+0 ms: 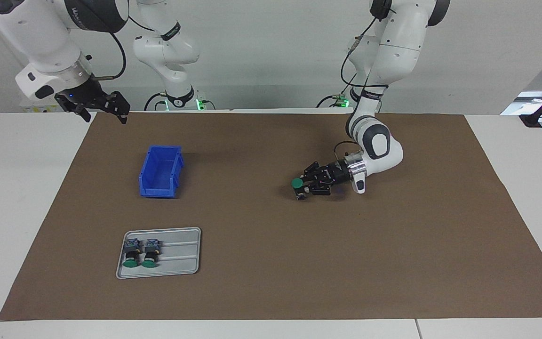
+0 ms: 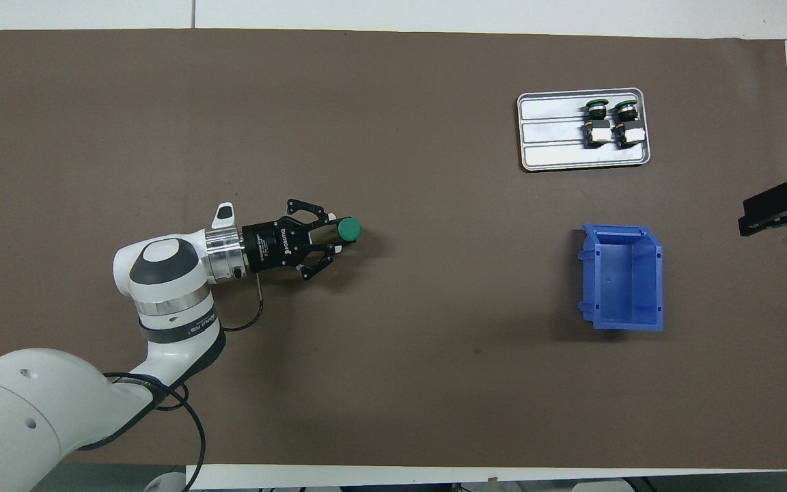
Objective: Place and press button with both arms
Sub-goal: 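Open the left gripper and draw it back from the button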
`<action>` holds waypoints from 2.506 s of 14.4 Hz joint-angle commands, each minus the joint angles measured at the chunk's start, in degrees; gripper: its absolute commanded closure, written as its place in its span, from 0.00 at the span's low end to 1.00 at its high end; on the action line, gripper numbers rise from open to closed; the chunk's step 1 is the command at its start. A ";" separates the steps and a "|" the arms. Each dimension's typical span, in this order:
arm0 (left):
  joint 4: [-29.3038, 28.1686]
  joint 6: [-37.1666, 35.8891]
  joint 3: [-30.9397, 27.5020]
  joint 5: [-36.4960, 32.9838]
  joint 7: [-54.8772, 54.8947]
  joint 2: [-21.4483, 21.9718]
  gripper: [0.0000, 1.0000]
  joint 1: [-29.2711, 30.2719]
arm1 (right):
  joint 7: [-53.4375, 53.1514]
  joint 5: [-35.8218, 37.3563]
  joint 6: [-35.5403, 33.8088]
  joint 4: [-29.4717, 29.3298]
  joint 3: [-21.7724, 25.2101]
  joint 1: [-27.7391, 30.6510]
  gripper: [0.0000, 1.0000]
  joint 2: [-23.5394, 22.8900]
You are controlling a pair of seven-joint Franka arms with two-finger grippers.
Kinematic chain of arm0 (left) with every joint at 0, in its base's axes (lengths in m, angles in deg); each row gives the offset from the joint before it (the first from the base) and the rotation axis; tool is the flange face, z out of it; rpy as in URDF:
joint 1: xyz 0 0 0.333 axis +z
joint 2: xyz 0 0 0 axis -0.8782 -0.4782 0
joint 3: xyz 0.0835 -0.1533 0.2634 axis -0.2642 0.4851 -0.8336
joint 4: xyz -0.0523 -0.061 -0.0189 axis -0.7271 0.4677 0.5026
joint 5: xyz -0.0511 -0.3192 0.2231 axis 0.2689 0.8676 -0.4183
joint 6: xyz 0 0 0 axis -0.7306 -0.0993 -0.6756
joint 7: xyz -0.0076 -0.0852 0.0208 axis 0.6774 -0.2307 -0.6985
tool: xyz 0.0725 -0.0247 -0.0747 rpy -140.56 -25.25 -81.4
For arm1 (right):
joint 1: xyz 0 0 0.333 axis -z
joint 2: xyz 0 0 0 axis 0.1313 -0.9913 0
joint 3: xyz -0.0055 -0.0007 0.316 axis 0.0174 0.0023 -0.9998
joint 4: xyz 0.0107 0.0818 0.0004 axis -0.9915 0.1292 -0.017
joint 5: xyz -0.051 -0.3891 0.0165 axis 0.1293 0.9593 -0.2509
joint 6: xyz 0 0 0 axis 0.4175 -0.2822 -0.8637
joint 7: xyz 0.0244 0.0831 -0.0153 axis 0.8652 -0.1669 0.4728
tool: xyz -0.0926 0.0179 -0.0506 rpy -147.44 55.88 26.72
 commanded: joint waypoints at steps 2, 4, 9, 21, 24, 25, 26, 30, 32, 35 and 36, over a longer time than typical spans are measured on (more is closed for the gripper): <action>-1.32 0.79 -0.30 1.71 1.69 0.66 0.91 -0.72 | 0.88 0.06 0.86 1.46 0.04 0.17 0.01 1.08; -1.32 1.05 -0.30 1.71 1.78 0.66 0.84 -0.72 | 0.97 -0.03 0.86 1.46 0.04 0.17 0.01 1.08; -1.41 2.10 -0.30 1.71 1.96 0.66 0.64 -0.89 | 0.97 0.06 0.86 1.46 0.04 0.17 0.01 1.08; -0.88 8.08 -0.21 1.71 -1.11 1.98 0.04 -2.30 | 0.88 0.06 0.86 1.46 0.04 0.17 0.01 1.08; -0.53 8.78 -0.30 1.63 -2.87 2.59 0.00 -2.39 | 0.97 0.06 0.86 1.46 0.04 0.17 0.01 1.08; 0.08 10.18 -0.21 1.54 -3.75 3.03 0.00 -2.39 | 0.88 -0.03 0.77 1.46 0.04 0.17 0.01 1.08; 0.61 10.80 -0.21 1.45 -4.37 3.03 0.00 -2.65 | 0.96 -0.03 0.86 1.46 0.04 0.17 0.01 1.08; 0.18 14.83 -0.39 0.84 -5.68 6.10 0.00 -4.40 | 0.96 -0.03 0.86 1.46 0.04 0.17 0.01 1.16; -0.44 15.73 -0.39 -0.30 -5.95 7.51 0.00 -4.85 | 0.88 -0.03 0.86 1.46 0.04 0.17 0.01 1.08; -0.53 18.27 -0.39 -2.32 -8.40 9.44 0.00 -4.94 | 0.97 0.06 0.86 1.46 0.04 0.17 0.01 1.08; -0.62 18.54 -0.47 -4.42 -10.42 10.32 0.00 -5.20 | 0.97 -0.03 0.86 1.46 0.04 0.17 0.01 1.08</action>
